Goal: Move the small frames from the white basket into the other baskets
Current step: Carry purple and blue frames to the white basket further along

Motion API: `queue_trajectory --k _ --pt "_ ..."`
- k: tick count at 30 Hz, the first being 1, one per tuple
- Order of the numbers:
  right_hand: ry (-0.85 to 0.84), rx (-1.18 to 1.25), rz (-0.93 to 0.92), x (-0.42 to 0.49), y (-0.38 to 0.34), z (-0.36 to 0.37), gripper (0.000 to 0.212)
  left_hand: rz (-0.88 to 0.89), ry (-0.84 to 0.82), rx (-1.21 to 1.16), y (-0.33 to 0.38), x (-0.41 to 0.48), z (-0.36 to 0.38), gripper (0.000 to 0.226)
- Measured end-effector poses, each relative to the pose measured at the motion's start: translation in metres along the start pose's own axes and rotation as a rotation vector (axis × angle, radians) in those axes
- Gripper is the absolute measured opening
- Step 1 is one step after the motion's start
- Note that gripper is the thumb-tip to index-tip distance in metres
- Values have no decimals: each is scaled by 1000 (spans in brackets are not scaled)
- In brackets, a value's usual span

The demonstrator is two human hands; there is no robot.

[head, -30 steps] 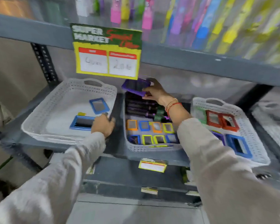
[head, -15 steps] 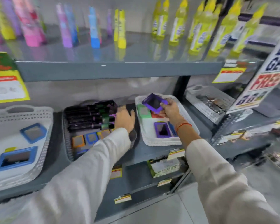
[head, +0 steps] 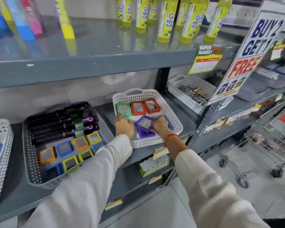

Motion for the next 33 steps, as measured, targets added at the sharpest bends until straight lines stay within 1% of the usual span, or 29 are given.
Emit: queue_trajectory --k 2,3,5,6,10,19,24,33 --pt "3 -6 13 -3 -1 1 27 2 -17 -5 -2 -2 5 55" --pt "9 -20 12 -6 -1 1 25 1 -28 -5 -2 -3 8 59" --pt "21 -126 -11 -7 -2 2 13 -2 -50 9 -5 -4 12 65" --pt "27 -178 -17 -7 0 3 11 5 -53 18 -6 -4 13 66" --pt "79 -308 -45 -5 0 6 29 15 -70 67 -12 -6 19 66" --pt "112 -626 -109 -20 -5 12 38 10 -50 108 -16 -8 21 67" --pt "114 -656 -127 -23 -9 14 38 5 -52 109 -15 -8 20 67" --pt "53 -649 -114 -18 -11 15 40 3 -44 107 -16 -8 20 70"
Point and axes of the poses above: each hand's wrist, its own x-axis towards the middle knuckle, its own z-axis out of the palm, y = z × x, the point moved 9 cm from there along x, towards the middle knuckle, and after that the axes turned 7 degrees about z, right-handed, at the moved point
